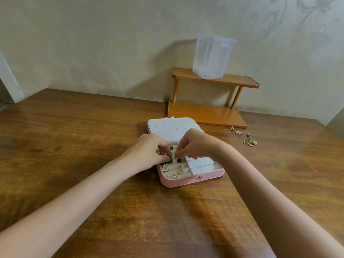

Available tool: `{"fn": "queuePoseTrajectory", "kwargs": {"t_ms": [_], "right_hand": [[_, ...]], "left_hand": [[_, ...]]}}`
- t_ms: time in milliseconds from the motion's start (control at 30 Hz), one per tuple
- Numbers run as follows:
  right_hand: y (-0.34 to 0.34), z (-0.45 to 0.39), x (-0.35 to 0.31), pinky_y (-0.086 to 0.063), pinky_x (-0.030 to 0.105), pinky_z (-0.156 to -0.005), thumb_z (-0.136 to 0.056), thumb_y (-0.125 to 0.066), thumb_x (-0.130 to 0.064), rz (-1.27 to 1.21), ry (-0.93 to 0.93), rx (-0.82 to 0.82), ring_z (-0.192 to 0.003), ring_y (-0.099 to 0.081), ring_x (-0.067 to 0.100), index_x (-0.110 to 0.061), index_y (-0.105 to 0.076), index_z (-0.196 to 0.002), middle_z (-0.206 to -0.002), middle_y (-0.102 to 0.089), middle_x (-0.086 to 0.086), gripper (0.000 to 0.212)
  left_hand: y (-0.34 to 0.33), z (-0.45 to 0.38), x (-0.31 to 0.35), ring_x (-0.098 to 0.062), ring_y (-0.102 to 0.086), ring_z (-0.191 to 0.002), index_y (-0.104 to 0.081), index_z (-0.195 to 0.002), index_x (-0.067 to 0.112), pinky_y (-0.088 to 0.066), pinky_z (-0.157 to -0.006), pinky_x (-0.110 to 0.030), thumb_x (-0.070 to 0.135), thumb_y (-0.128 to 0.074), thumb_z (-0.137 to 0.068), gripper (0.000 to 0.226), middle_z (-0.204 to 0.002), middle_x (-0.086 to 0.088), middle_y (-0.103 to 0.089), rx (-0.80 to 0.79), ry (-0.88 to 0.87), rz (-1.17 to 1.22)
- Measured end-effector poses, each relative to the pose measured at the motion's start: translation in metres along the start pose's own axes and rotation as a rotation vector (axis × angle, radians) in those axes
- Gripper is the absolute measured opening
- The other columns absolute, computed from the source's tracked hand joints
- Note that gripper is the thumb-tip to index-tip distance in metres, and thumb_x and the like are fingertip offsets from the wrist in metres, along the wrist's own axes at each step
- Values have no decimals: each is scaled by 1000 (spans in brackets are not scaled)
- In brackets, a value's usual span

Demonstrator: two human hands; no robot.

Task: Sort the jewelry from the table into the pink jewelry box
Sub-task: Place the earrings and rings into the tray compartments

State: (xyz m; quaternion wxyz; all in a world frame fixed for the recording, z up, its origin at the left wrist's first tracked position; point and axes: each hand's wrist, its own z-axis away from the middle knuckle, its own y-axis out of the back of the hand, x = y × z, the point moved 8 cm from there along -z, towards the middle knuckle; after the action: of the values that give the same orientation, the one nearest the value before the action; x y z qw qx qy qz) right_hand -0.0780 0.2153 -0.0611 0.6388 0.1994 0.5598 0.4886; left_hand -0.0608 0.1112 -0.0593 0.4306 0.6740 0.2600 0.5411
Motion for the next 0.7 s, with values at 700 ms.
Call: {"fn": "queuePoseTrajectory", "kwargs": {"t_ms": [700], "right_hand": [[26, 6, 27, -48, 17, -53, -90, -56, -6, -300, -66, 151, -57, -55, 9, 0, -70, -94, -75, -65, 5, 16]], "left_hand": [[14, -7, 6, 2, -47, -56, -72, -89, 23, -35, -50, -5, 16, -64, -86, 12, -65, 21, -54, 53, -1, 132]]}}
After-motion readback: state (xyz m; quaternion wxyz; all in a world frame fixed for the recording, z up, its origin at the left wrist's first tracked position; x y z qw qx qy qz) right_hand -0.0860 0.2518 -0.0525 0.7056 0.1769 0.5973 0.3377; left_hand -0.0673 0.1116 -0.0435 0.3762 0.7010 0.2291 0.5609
